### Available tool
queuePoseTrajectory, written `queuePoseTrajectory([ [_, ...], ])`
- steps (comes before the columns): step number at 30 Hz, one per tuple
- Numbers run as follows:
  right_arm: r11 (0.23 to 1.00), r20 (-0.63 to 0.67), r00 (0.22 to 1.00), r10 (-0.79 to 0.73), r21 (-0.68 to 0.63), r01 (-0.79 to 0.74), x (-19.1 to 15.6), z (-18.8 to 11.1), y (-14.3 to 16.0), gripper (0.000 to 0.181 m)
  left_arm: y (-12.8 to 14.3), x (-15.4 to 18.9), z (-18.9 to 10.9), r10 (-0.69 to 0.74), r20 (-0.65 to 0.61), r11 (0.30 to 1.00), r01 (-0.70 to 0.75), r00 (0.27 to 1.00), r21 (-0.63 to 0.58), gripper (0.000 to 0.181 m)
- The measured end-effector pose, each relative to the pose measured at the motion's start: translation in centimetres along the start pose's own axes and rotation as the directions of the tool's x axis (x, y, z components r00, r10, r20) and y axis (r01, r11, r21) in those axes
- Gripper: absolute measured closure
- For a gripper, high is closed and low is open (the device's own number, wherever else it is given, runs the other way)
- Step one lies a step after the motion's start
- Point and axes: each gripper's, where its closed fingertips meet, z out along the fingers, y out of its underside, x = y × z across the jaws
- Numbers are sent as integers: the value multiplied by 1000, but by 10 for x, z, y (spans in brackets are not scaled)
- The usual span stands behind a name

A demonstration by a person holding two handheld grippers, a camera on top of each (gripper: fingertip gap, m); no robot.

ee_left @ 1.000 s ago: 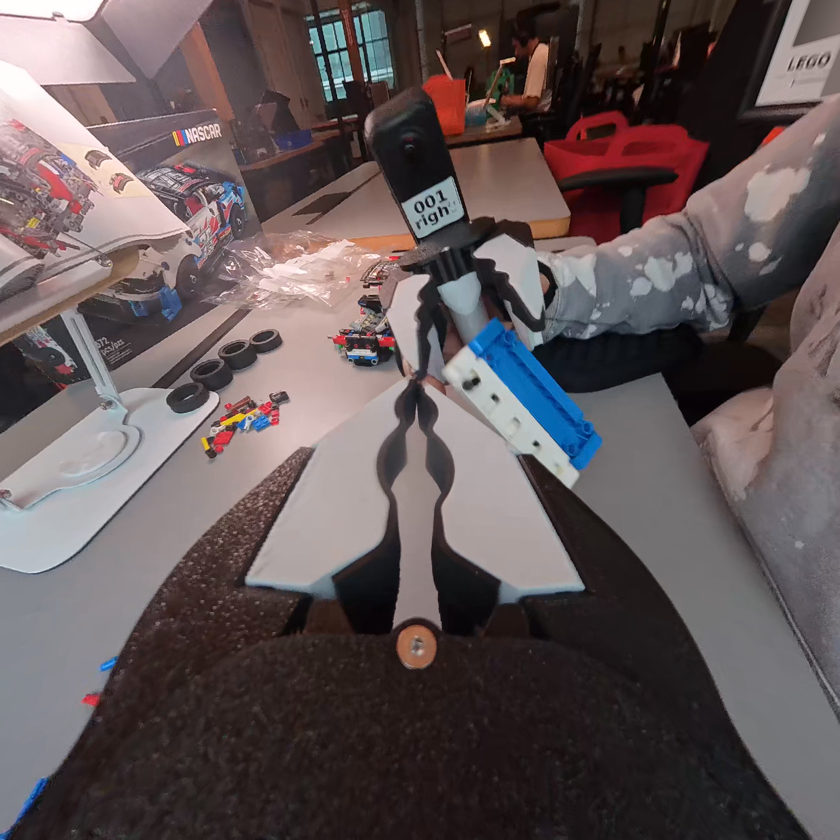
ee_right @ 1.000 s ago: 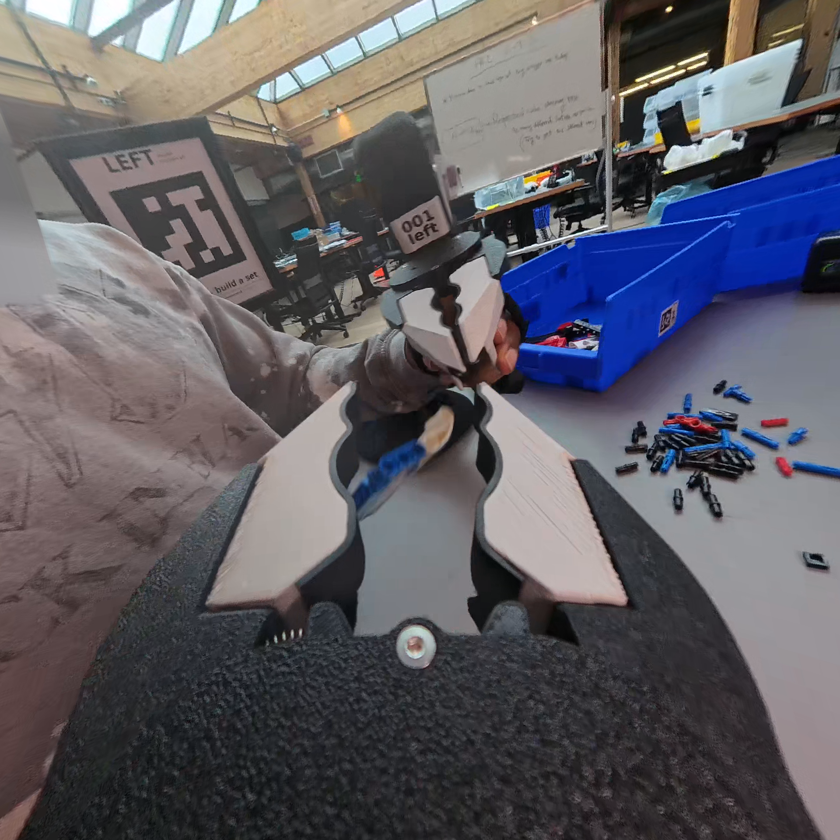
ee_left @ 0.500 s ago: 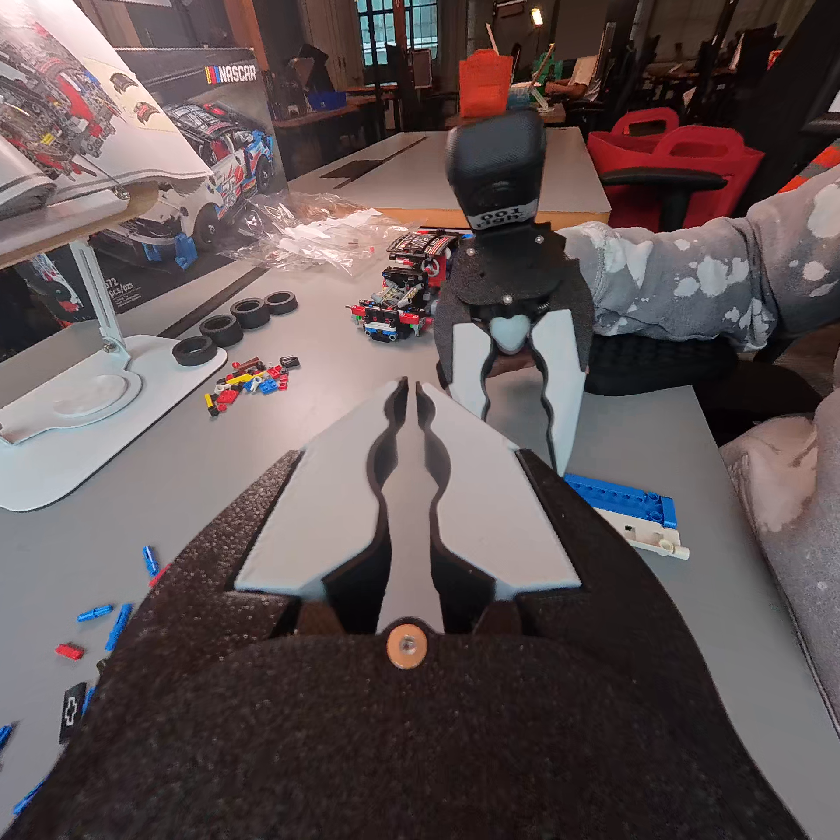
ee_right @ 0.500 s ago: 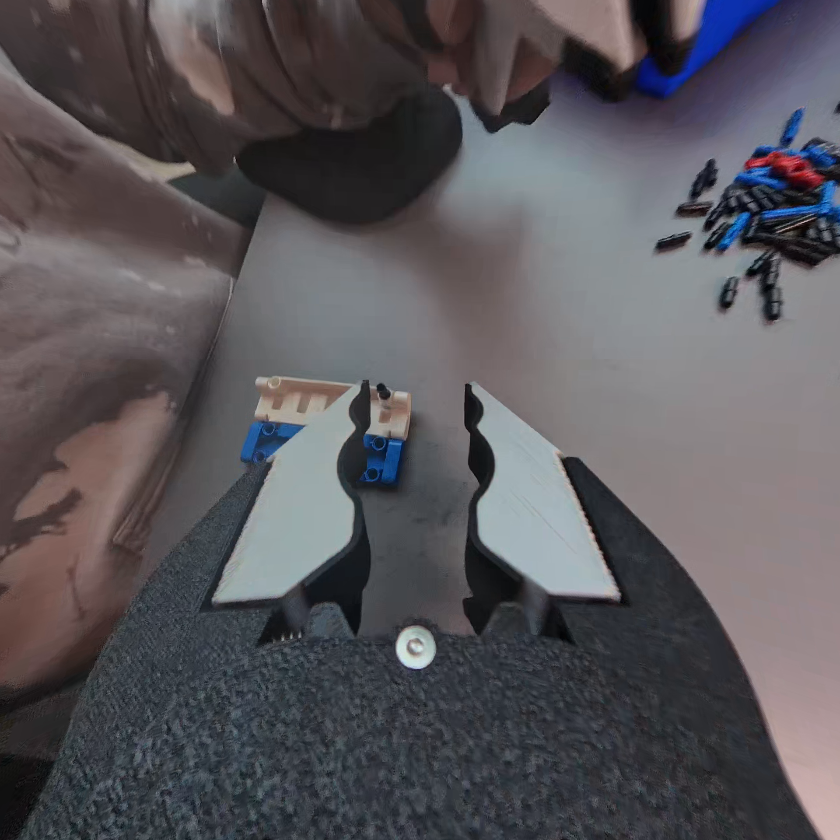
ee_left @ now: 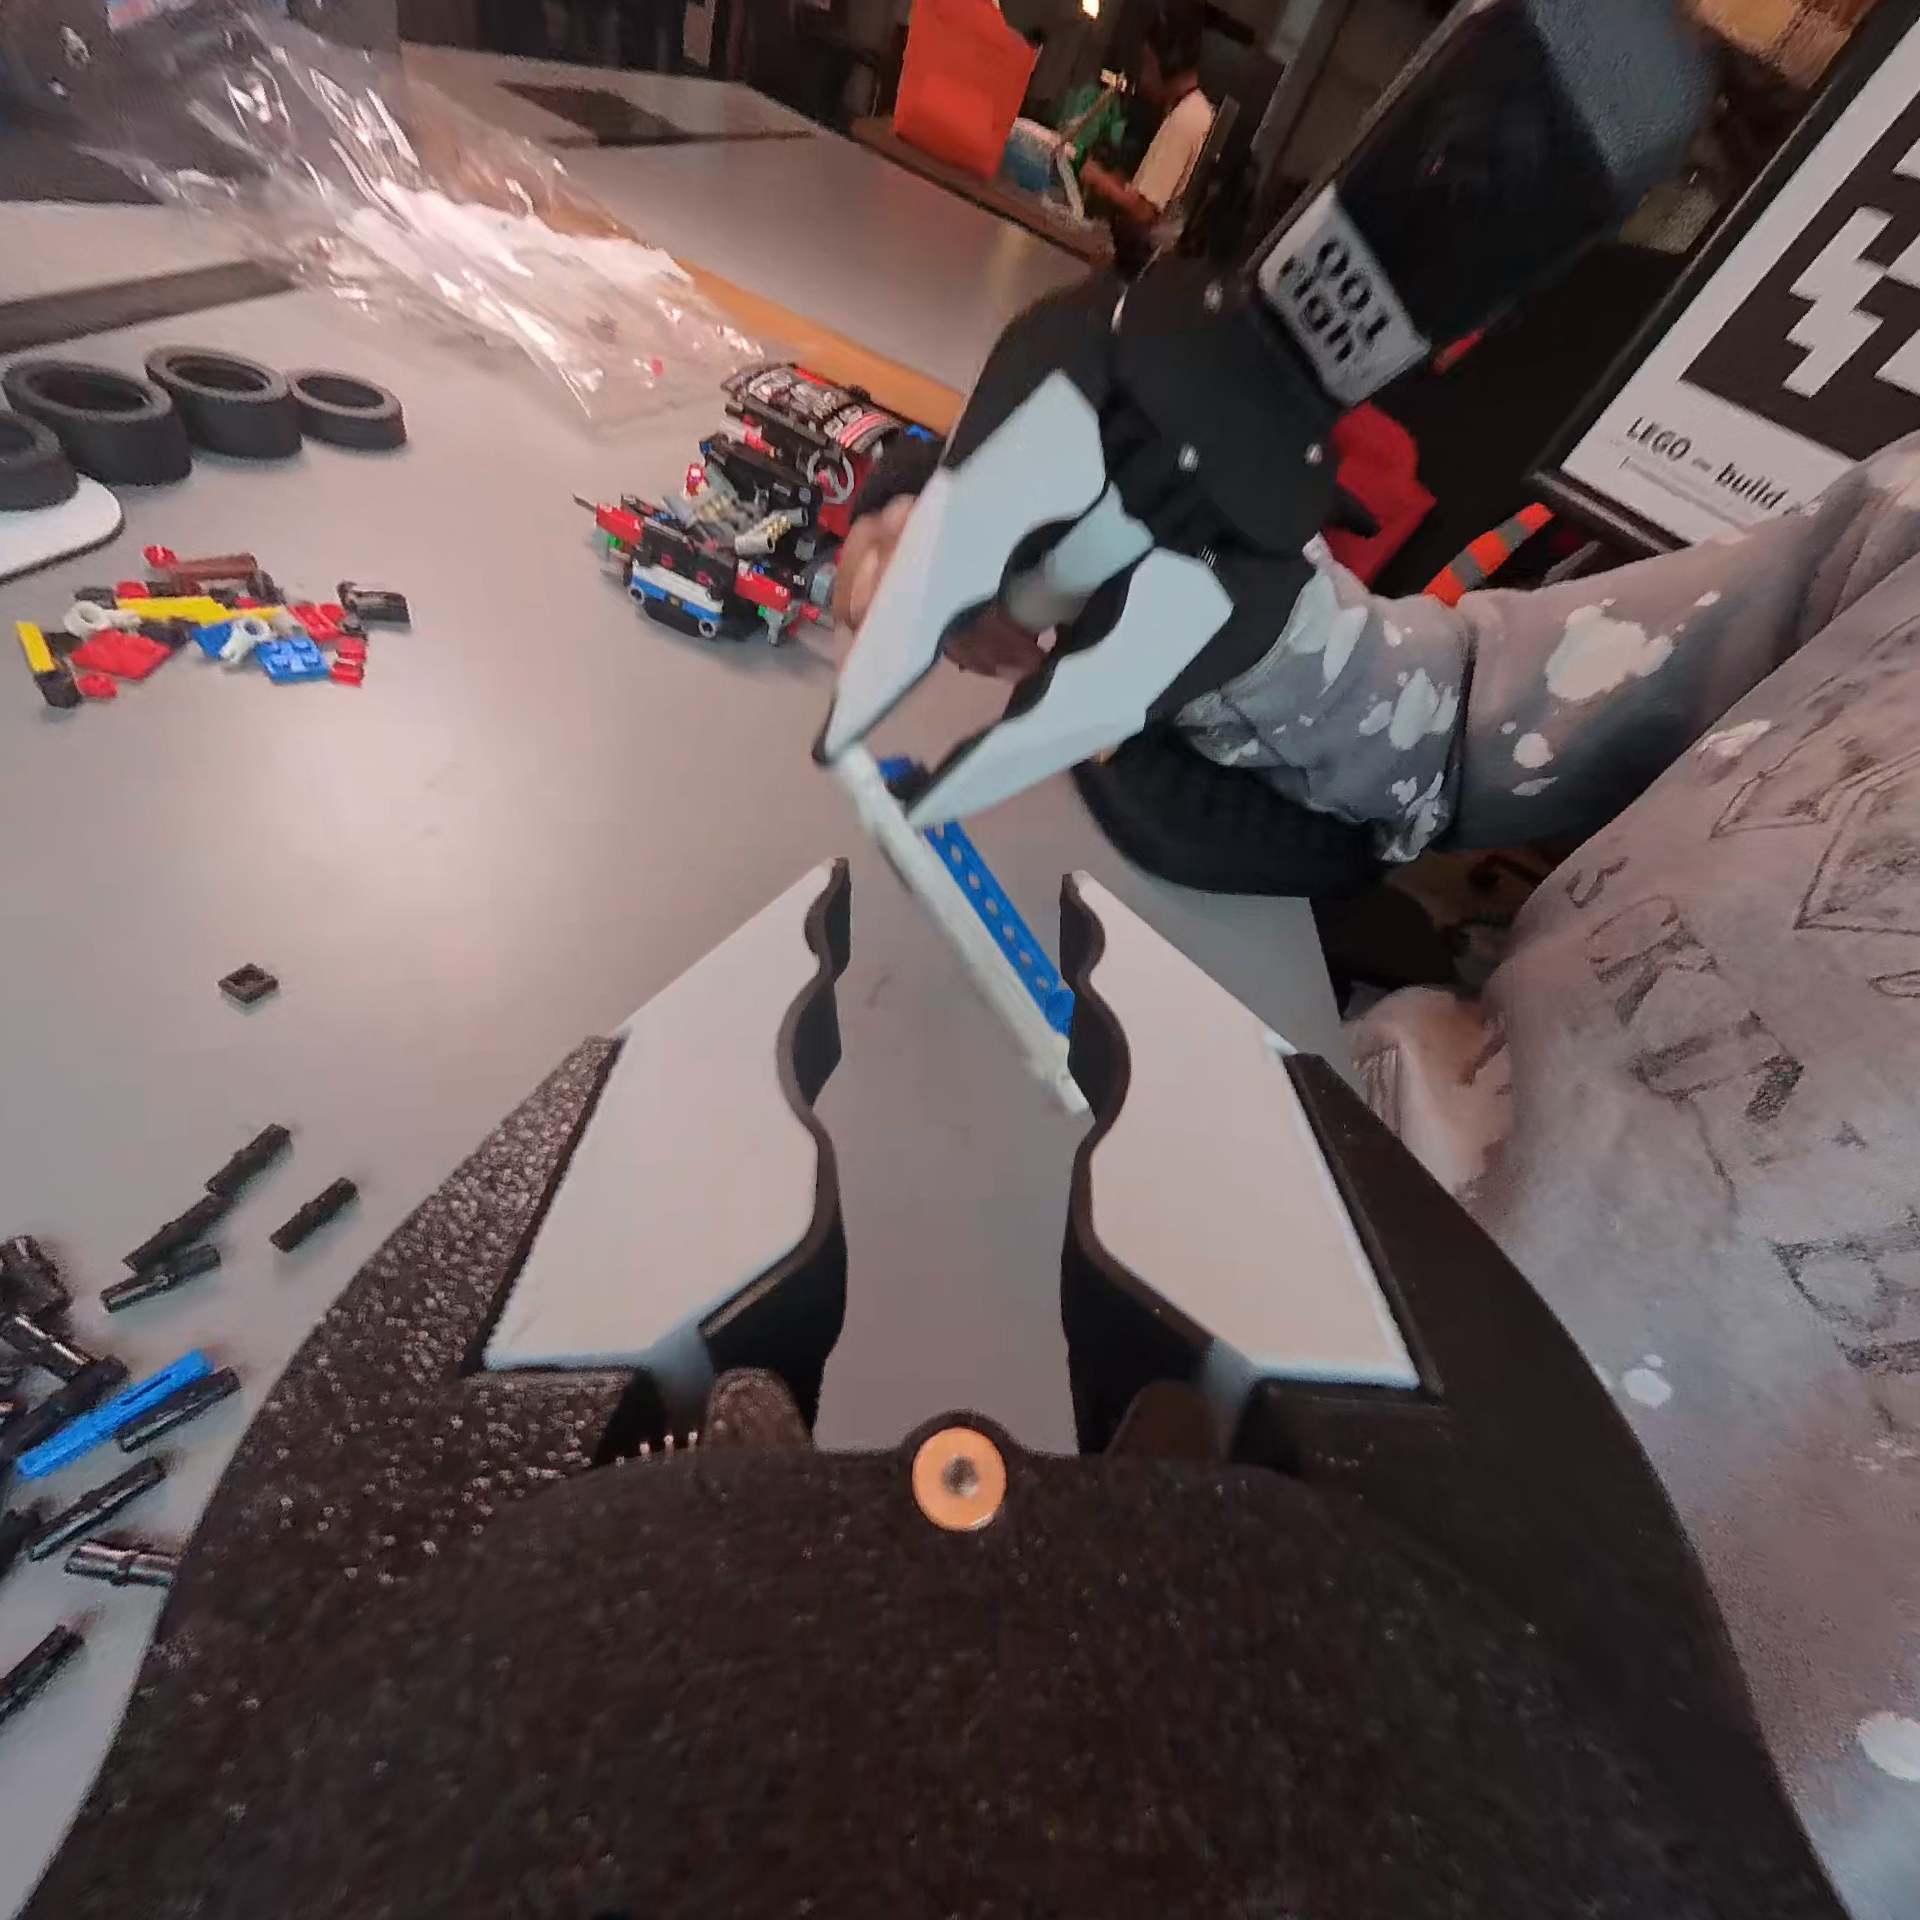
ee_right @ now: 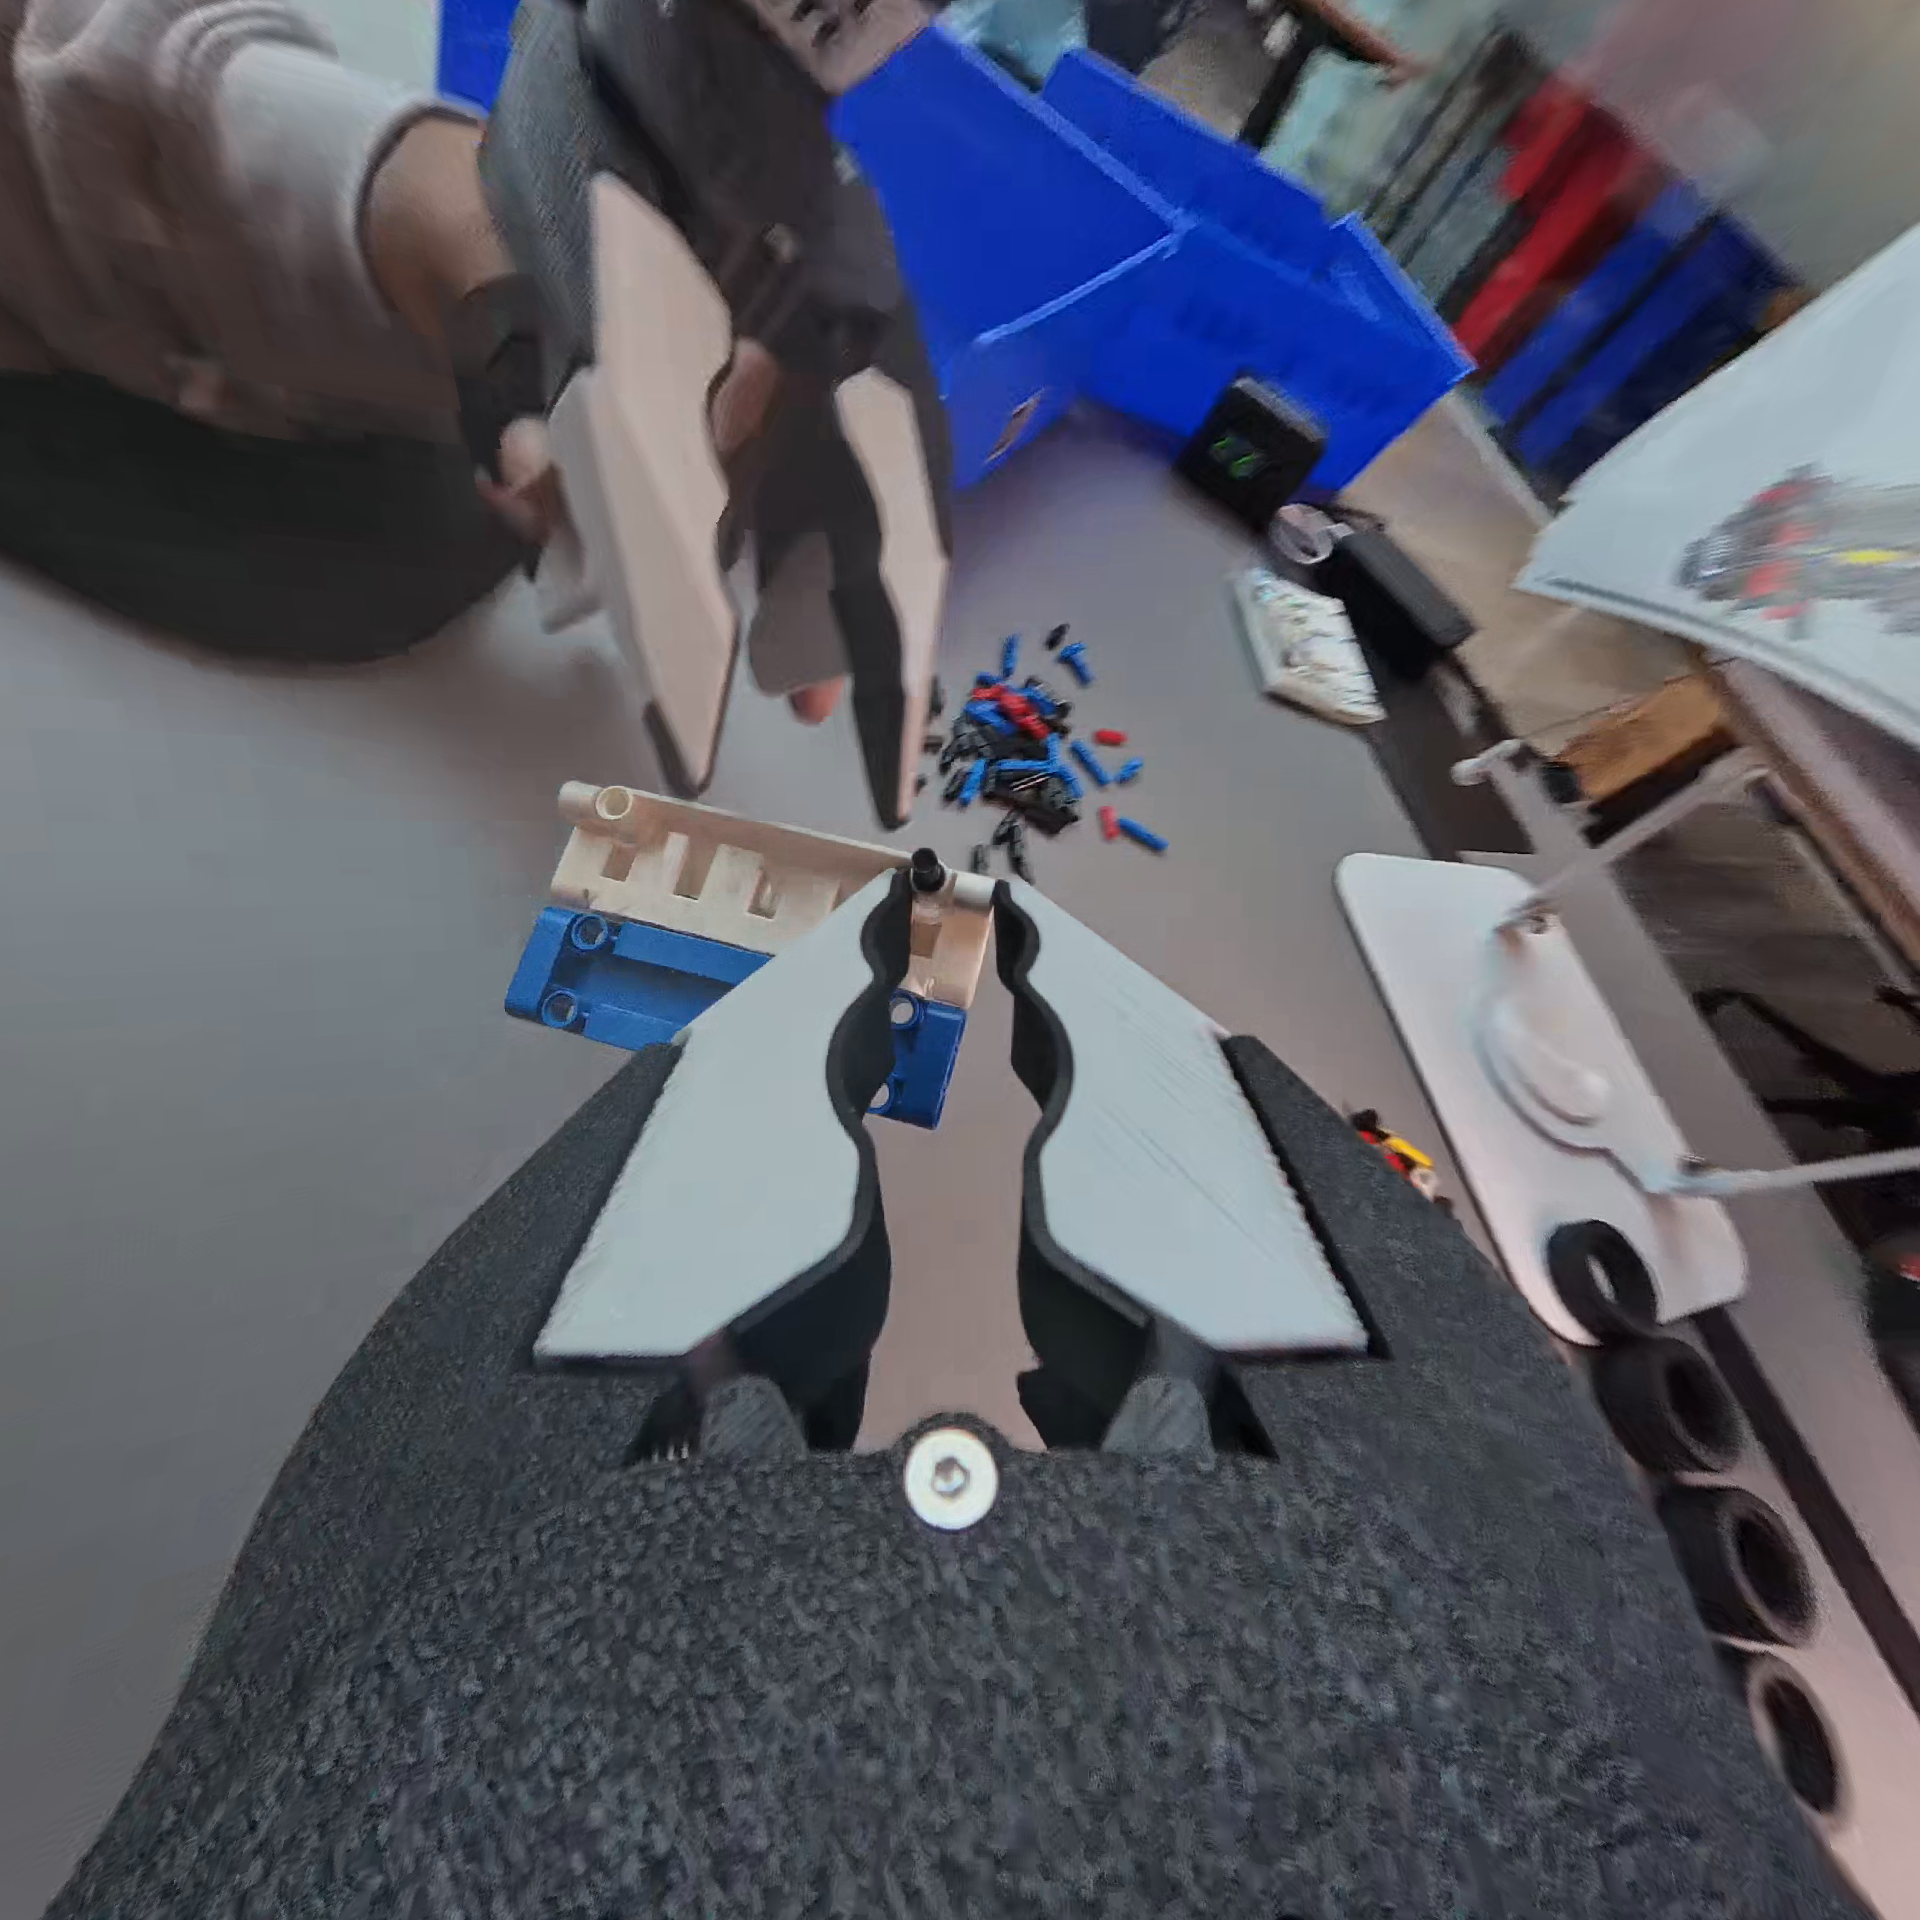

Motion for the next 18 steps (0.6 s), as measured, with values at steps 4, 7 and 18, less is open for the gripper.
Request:
queuePoseTrajectory([
  [4,996,-111,994,-10,91,20,9,-7,-23,161,11,3,12,82,19,994,-80,996,-73,173],
  [7,939,56,981,186,283,-195,6,-22,-48,156,-2,8,5,142,9,990,-142,990,-11,176],
  [18,875,165,957,238,391,-285,-8,-26,-65,168,-29,14,-1,313,117,937,-327,942,125,178],
])
